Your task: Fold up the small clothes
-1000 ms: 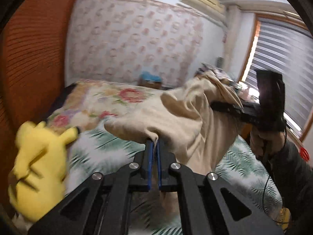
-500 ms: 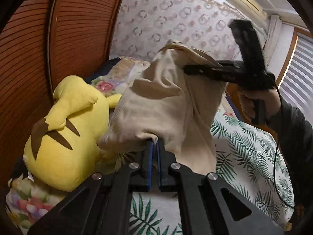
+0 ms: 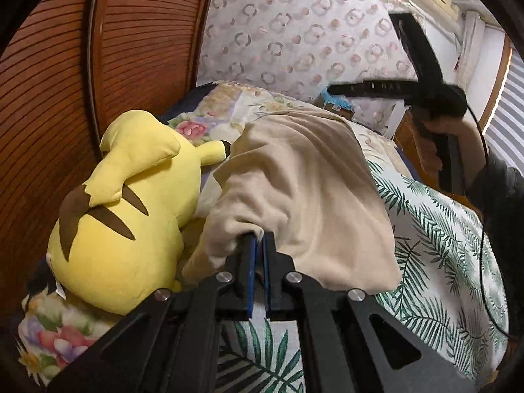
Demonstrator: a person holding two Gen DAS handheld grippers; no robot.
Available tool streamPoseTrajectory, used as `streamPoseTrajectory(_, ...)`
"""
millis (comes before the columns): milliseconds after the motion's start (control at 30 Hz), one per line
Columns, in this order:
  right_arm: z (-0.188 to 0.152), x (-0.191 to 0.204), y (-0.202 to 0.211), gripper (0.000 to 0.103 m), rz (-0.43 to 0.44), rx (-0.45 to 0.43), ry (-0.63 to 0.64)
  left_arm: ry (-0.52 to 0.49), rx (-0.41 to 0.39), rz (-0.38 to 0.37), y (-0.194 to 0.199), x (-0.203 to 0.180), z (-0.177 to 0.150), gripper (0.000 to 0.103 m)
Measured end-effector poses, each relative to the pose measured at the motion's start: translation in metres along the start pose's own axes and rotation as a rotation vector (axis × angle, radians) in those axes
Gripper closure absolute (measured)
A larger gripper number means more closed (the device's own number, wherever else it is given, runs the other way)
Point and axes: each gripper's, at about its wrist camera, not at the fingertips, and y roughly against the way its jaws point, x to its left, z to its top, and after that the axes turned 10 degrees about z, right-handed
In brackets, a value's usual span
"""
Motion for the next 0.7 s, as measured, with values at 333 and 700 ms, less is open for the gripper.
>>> streamPoseTrajectory(333, -0.049, -0.043, -0.022, 0.093, 0.038, 0.081, -0.161, -0.014, 0.029, 0.019, -0.006, -0.001, -0.002, 0.102)
streamPoseTrajectory(700, -0.037, -0.051, 0.017, 0.058, -0.226, -0.071, -0.204, -0.048, 0.018, 0.063, 0.003, -0.006, 0.000, 0.100)
